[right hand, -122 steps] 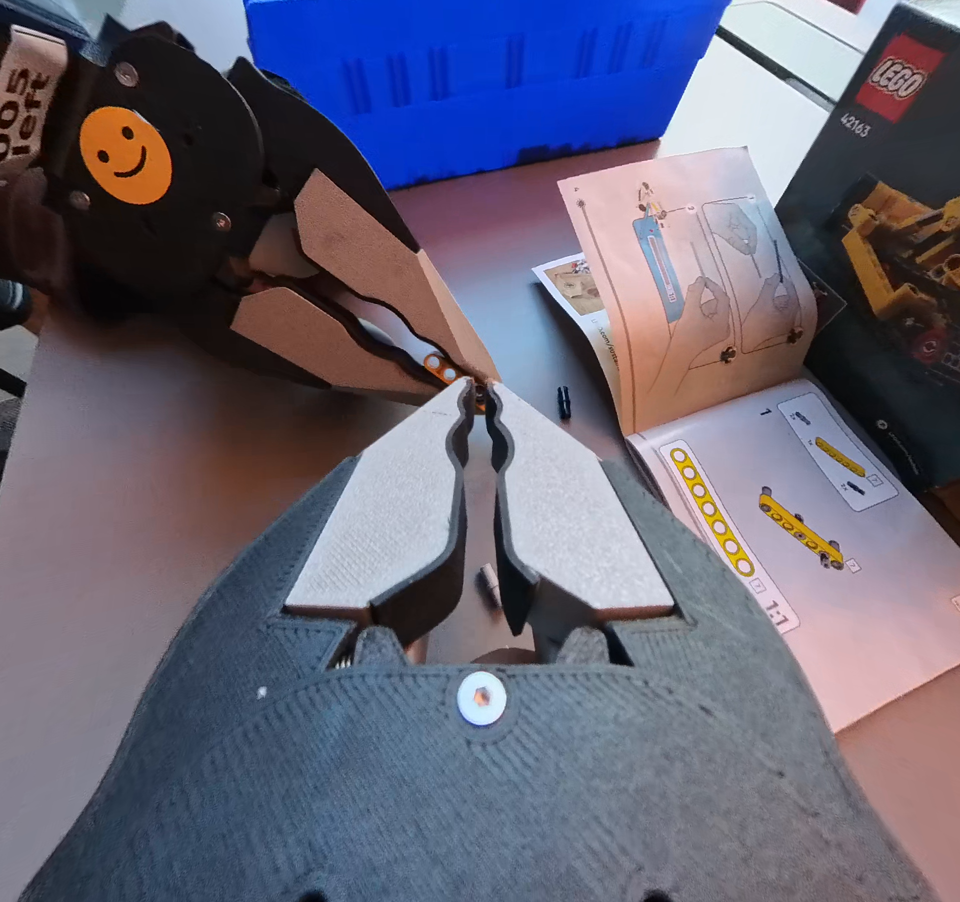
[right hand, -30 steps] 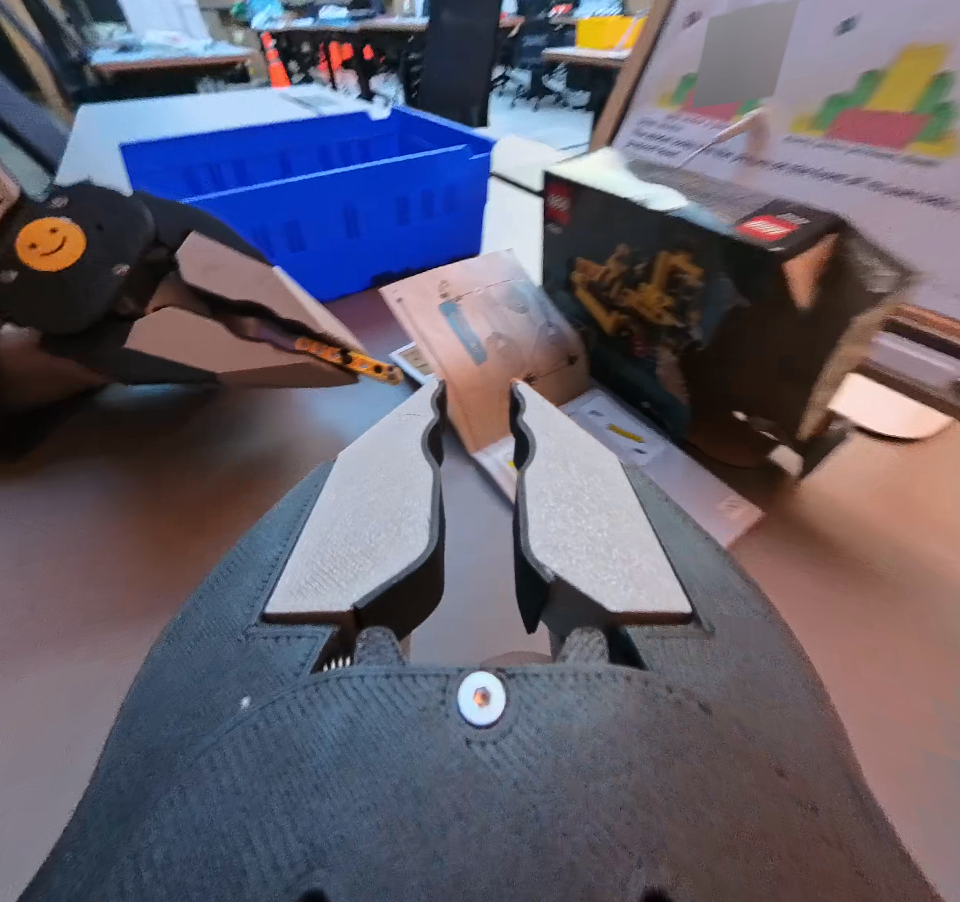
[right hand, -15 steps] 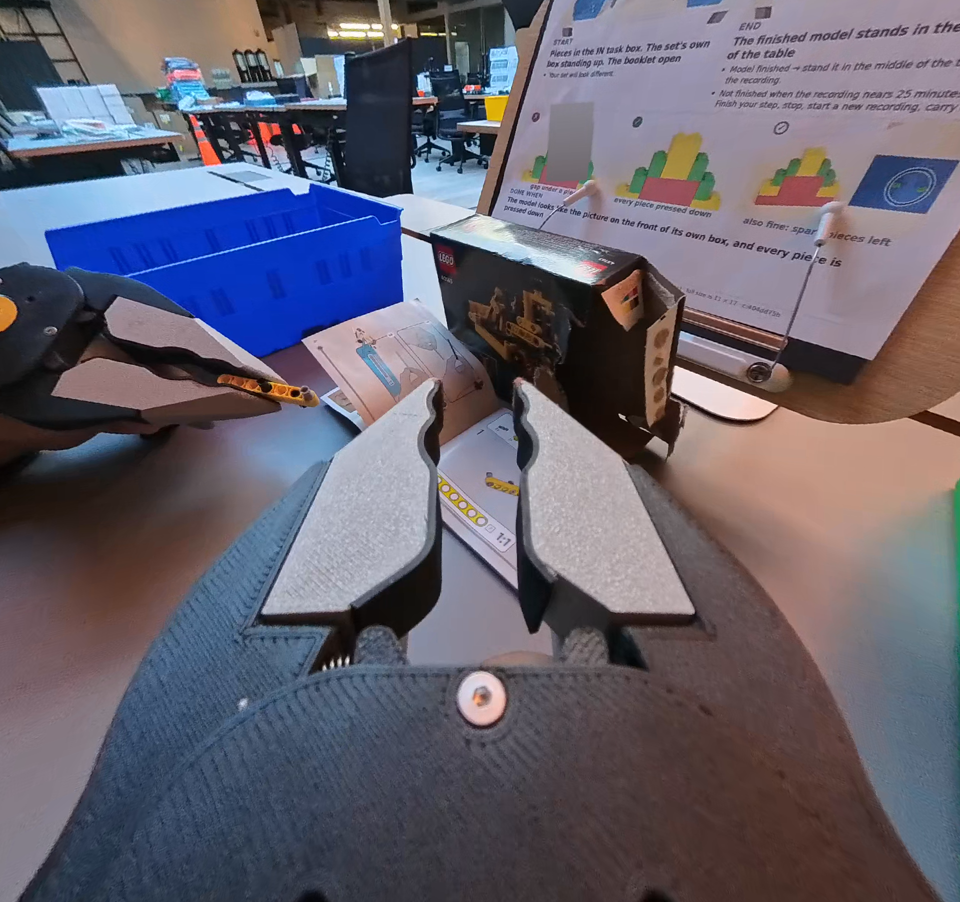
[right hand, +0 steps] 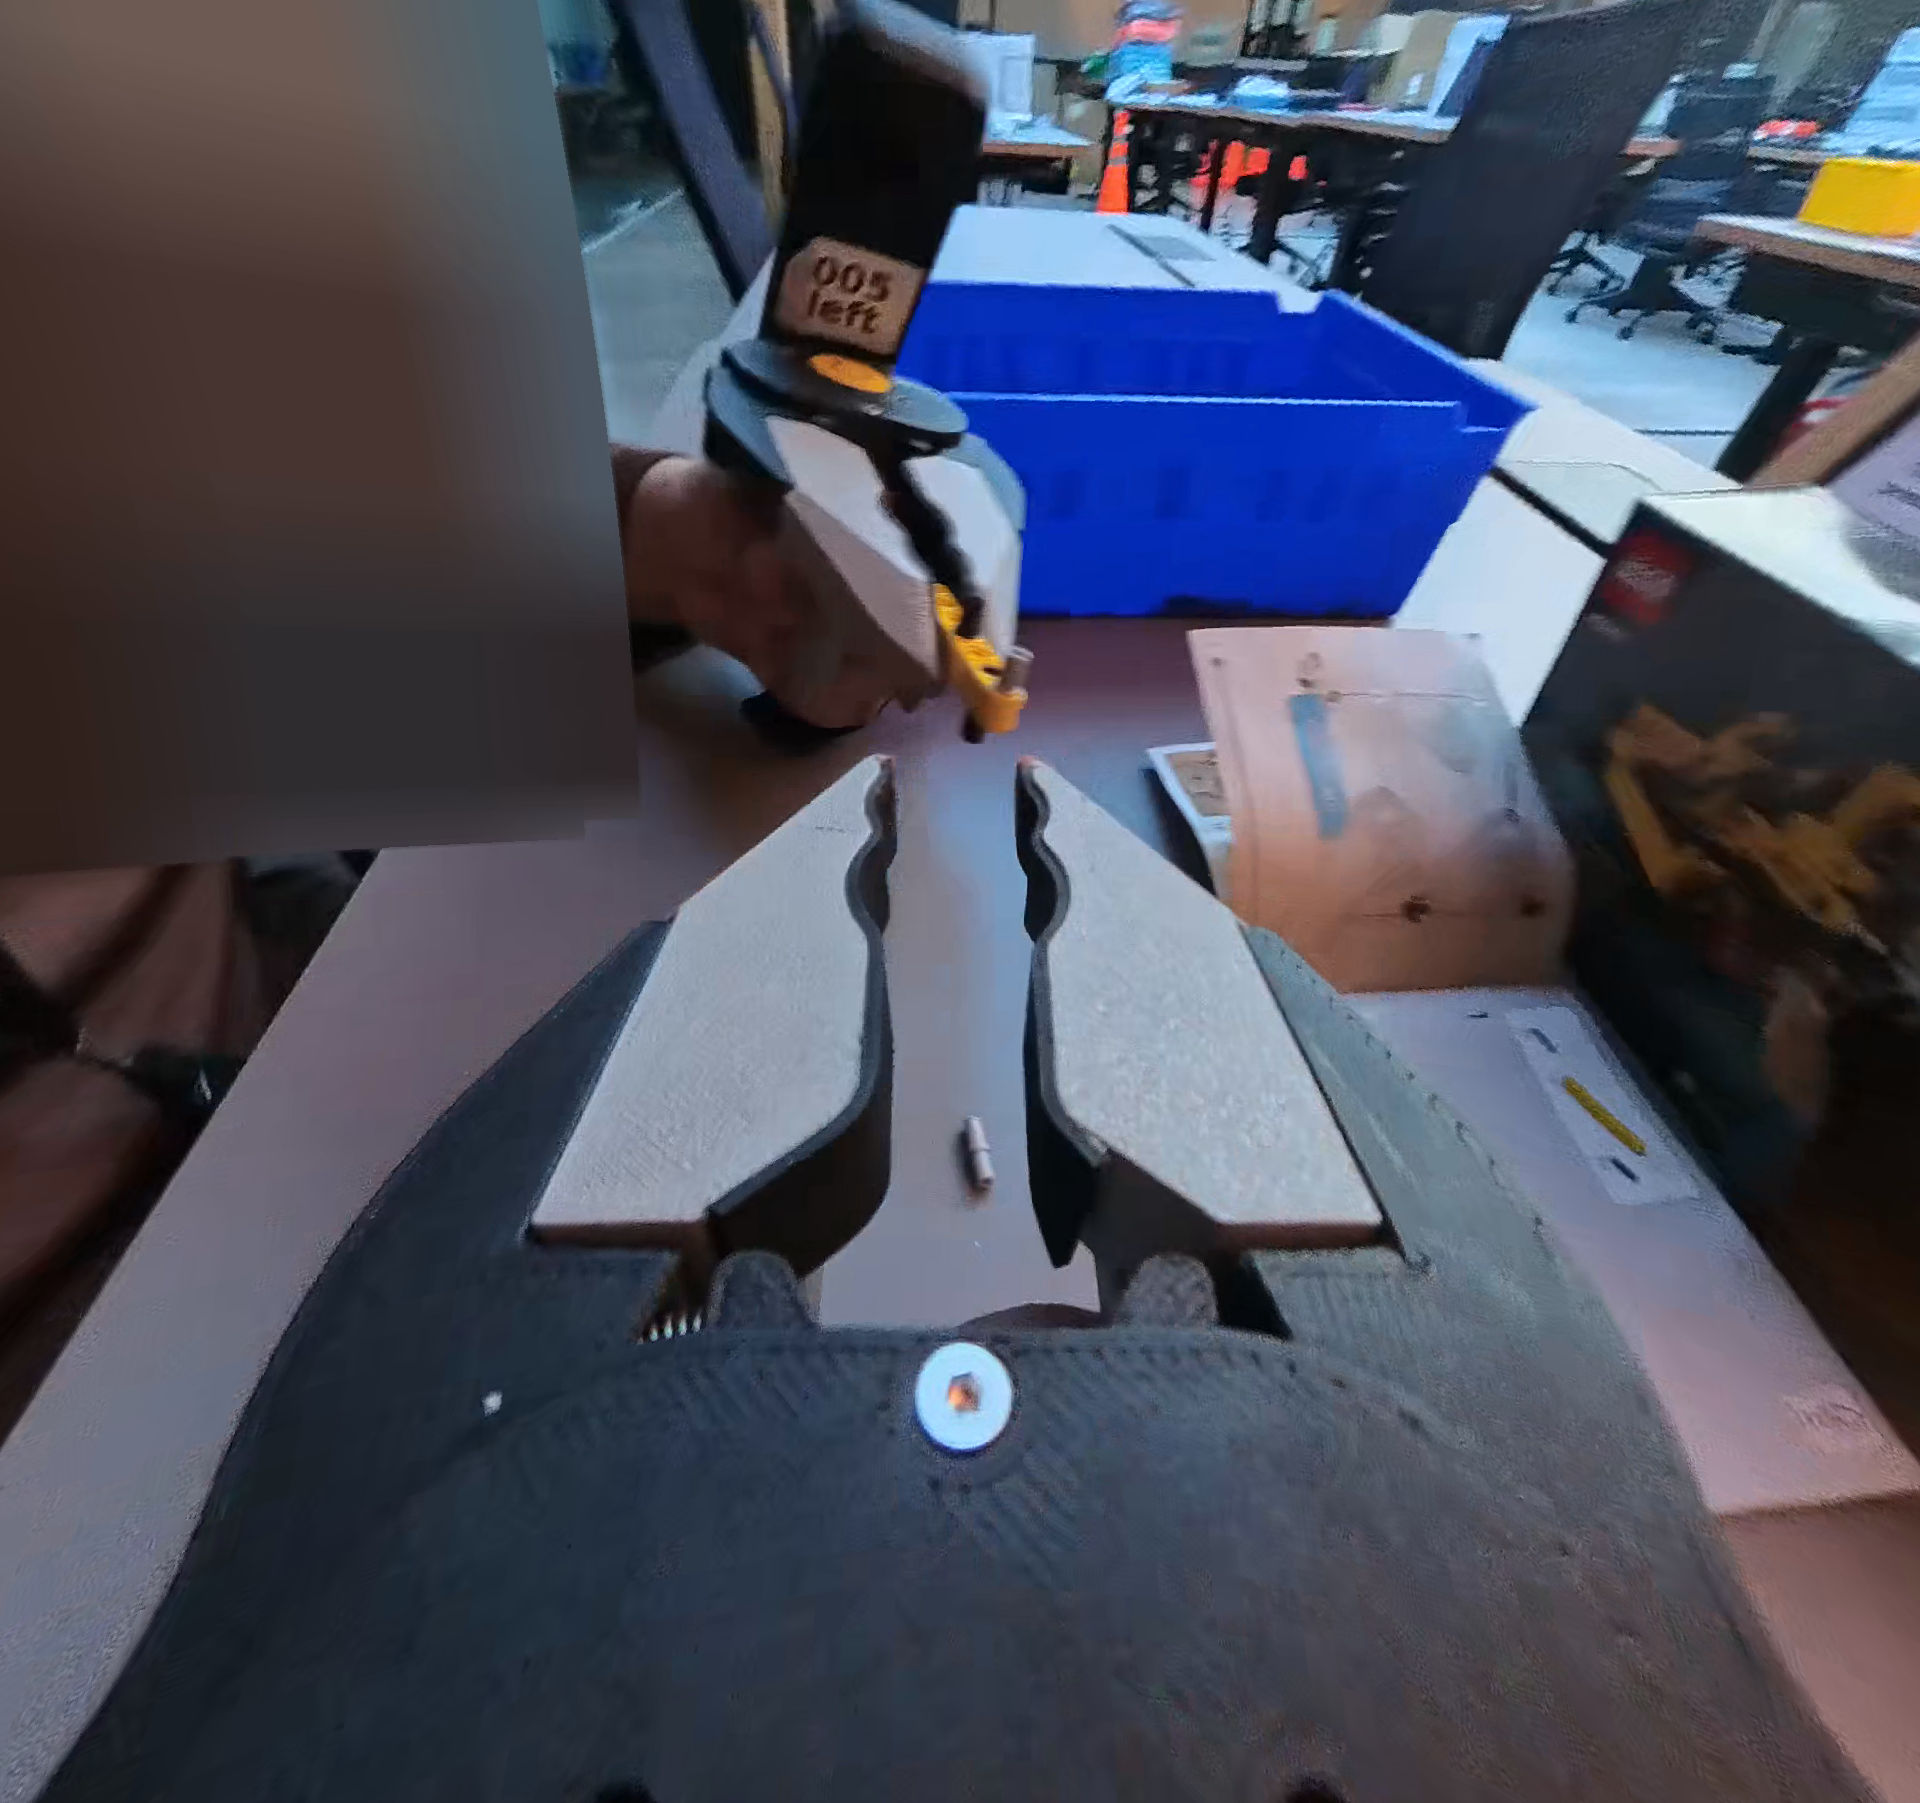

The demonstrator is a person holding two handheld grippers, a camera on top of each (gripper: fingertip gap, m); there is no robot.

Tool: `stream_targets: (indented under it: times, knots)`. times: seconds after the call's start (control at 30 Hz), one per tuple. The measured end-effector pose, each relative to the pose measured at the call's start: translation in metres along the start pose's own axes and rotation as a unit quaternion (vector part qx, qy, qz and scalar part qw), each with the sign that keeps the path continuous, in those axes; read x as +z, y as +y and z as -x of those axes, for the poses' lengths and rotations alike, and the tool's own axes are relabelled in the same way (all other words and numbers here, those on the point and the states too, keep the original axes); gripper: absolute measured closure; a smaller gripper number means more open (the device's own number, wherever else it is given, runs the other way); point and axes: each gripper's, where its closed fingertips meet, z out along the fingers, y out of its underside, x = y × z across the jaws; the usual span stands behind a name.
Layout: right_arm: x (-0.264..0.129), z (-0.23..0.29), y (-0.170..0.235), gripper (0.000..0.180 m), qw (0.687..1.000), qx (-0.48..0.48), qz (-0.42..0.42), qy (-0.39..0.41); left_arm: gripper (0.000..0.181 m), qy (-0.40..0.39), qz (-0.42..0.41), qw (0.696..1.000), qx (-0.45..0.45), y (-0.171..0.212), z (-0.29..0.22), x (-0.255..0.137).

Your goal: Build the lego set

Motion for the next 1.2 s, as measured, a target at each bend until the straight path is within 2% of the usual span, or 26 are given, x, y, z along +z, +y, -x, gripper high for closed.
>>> stream_targets:
  times: [0.1,0.3,0.5,0.67,0.8,1.03,1.2]
  knots:
    - [0.009,0.001,0.01,0.155,0.999,0.011,0.03,0.002,0.176,0.013,0.023,1.0,0.006,0.008,-0.004,0.003]
    - [0.008,0.003,0.015,0.157,0.999,0.016,0.032,-0.019,0.176,0.009,0.02,1.0,-0.014,0.008,-0.001,0.004]
    - [0.01,-0.004,0.017,0.156,0.999,0.024,0.037,0.0,0.176,-0.005,0.005,0.992,-0.127,0.008,0.016,0.004]
    - [0.01,-0.016,0.019,0.154,0.998,0.048,0.038,0.03,0.175,0.049,0.003,0.972,-0.231,0.011,0.011,0.005]
    - [0.009,-0.013,0.015,0.155,0.996,0.084,0.021,0.004,0.175,0.049,-0.013,0.961,-0.273,0.009,0.02,0.002]
    - [0.01,-0.012,0.016,0.153,0.995,0.099,0.019,-0.006,0.175,0.048,0.01,0.968,-0.245,0.014,0.014,0.006]
    - [0.014,0.016,0.017,0.155,0.994,0.075,0.033,-0.074,0.175,0.08,0.051,0.981,-0.171,0.021,-0.009,0.01]
